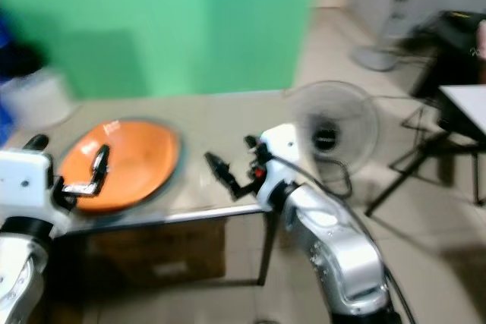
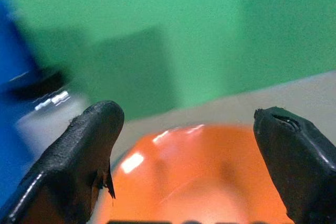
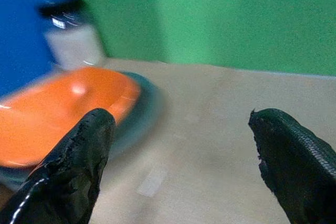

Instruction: Setting the table

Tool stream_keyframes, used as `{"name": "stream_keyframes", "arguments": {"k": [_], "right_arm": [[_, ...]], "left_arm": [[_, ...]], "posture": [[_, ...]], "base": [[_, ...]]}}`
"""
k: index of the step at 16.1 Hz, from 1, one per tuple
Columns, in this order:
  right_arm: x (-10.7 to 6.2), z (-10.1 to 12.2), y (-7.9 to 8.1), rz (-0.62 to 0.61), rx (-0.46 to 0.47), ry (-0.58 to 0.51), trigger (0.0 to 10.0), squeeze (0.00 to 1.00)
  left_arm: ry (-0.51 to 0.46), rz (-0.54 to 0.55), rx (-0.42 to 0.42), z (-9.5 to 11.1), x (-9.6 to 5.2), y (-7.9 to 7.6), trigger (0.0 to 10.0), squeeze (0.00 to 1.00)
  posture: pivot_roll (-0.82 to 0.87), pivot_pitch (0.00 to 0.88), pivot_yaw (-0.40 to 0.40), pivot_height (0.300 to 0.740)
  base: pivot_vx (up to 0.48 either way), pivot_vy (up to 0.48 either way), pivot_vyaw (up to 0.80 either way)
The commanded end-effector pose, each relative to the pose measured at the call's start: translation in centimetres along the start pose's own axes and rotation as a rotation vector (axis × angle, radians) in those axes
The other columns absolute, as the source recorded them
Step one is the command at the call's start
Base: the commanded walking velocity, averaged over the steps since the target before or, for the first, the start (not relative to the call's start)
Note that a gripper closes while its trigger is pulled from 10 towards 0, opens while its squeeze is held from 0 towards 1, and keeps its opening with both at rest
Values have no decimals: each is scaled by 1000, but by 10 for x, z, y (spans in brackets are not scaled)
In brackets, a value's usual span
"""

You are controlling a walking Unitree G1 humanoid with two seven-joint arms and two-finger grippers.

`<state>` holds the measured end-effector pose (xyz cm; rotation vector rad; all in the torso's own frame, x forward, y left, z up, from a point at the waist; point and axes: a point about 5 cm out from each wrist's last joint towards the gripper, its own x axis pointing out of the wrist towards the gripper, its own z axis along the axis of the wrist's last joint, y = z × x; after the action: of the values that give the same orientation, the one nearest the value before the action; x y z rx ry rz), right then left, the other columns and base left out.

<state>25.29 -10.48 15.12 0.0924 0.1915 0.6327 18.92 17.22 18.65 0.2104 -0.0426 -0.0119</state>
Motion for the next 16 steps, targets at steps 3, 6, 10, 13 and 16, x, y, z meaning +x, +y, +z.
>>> {"name": "stream_keyframes", "arguments": {"k": [3, 6, 10, 13, 16], "right_arm": [[9, 3, 5, 51, -29, 7, 10000, 0], [12, 5, 12, 164, -27, 18, 10000, 0], [14, 4, 12, 197, 16, 47, 10000, 0], [21, 12, -8, 36, 97, 44, 10000, 1000], [23, 17, -16, 11, 140, 91, 10000, 1000]], "left_arm": [[-4, 4, 22, 2, -5, 2, 10000, 0], [-5, -9, 28, 3, -9, -1, 10000, 0], [27, -78, 39, -1, -13, -9, 10000, 0], [29, -188, 20, 0, -16, -16, 10000, 0], [80, -375, 4, -4, -24, -23, 10000, 0]], "posture": [[26, 19, -6, 740], [38, 15, -19, 740], [43, 11, -25, 740], [40, 5, -26, 740], [37, 0, -27, 740]], "base": [[321, 0, 533], [322, 0, 800], [70, 0, 200], [0, 0, 0], [0, 0, 0]]}}
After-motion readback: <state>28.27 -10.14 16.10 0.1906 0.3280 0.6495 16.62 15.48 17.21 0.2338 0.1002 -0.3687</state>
